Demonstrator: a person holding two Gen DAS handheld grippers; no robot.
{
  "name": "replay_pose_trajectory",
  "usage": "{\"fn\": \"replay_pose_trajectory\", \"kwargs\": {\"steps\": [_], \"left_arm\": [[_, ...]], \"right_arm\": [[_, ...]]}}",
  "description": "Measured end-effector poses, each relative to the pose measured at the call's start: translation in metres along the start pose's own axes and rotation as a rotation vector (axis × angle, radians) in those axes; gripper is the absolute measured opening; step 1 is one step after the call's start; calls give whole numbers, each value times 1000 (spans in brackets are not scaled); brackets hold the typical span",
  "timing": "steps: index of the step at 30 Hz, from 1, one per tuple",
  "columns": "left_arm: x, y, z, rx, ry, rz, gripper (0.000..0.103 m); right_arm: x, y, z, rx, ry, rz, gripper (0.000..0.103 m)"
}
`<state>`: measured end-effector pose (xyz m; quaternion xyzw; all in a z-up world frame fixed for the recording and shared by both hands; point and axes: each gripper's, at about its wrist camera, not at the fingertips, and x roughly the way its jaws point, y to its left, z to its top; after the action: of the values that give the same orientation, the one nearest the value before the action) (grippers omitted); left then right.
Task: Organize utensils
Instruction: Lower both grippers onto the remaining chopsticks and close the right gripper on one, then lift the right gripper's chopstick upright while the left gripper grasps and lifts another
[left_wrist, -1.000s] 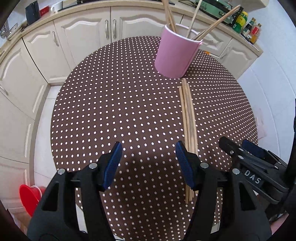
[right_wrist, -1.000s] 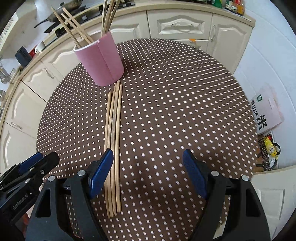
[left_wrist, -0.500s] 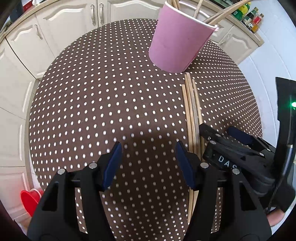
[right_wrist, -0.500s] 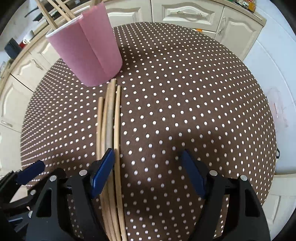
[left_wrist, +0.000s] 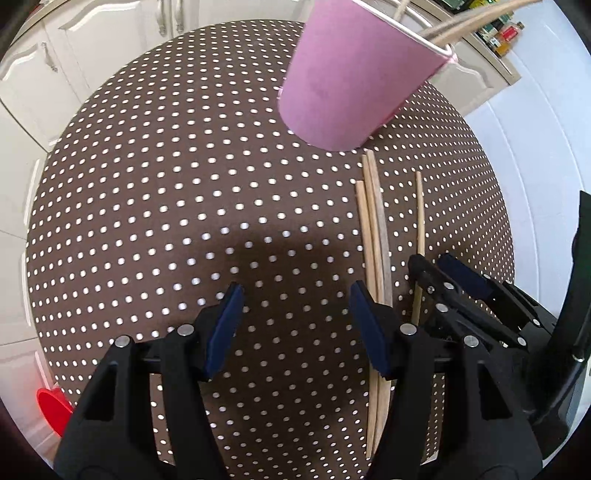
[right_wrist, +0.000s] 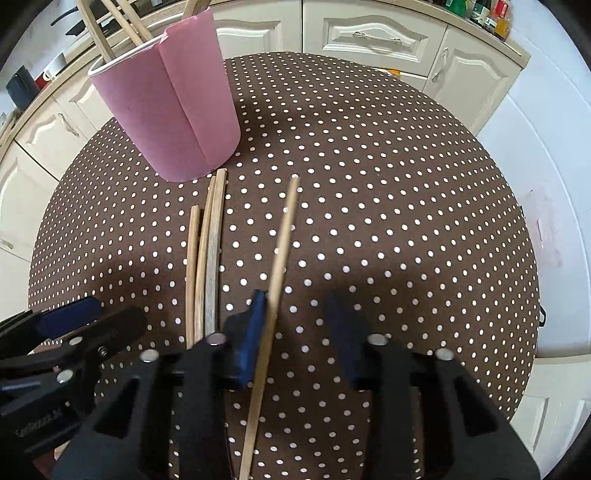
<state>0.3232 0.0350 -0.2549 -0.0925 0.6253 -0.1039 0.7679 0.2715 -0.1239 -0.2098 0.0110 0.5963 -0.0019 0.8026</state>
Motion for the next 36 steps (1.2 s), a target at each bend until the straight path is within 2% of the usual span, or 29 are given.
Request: {"fn": "replay_pose_trajectory", "kwargs": {"steps": [5, 14, 17, 20, 22, 25, 27, 28, 29, 30, 31, 33, 36], "left_arm": [[9, -14, 10, 13, 21, -44, 61], [24, -42, 25, 53, 25, 46, 67], [29, -64, 14, 48, 30, 93, 68], [35, -83, 13, 60, 33, 173, 68], [40, -91, 13, 35, 42, 210, 70], [50, -107, 17, 7, 45, 309, 72], [52, -112, 18, -44, 44, 325, 72], [52, -112, 18, -79, 37, 310, 69], [51, -113, 16, -112, 16, 297, 62], [50, -115, 14, -109, 1, 302, 46], [50, -119, 12, -95, -9, 301, 40], [51, -129, 10, -67, -23, 299, 14], [53, -141, 6, -48, -38, 307, 6]], "right_arm": [[-3, -29, -3, 96, 27, 72, 9], [1, -45, 6, 100, 51, 117, 6], [-2, -47, 9, 90, 66, 138, 6], [0, -51, 16, 70, 92, 165, 6], [8, -51, 19, 57, 106, 184, 5], [11, -61, 24, 44, 127, 227, 5], [15, -68, 25, 59, 140, 268, 5], [16, -71, 26, 62, 143, 278, 5], [17, -74, 27, 63, 148, 290, 5], [17, -75, 27, 59, 151, 296, 5], [17, -77, 29, 54, 152, 301, 5], [19, -82, 32, 55, 156, 317, 5], [5, -88, 35, 71, 146, 358, 5]]}}
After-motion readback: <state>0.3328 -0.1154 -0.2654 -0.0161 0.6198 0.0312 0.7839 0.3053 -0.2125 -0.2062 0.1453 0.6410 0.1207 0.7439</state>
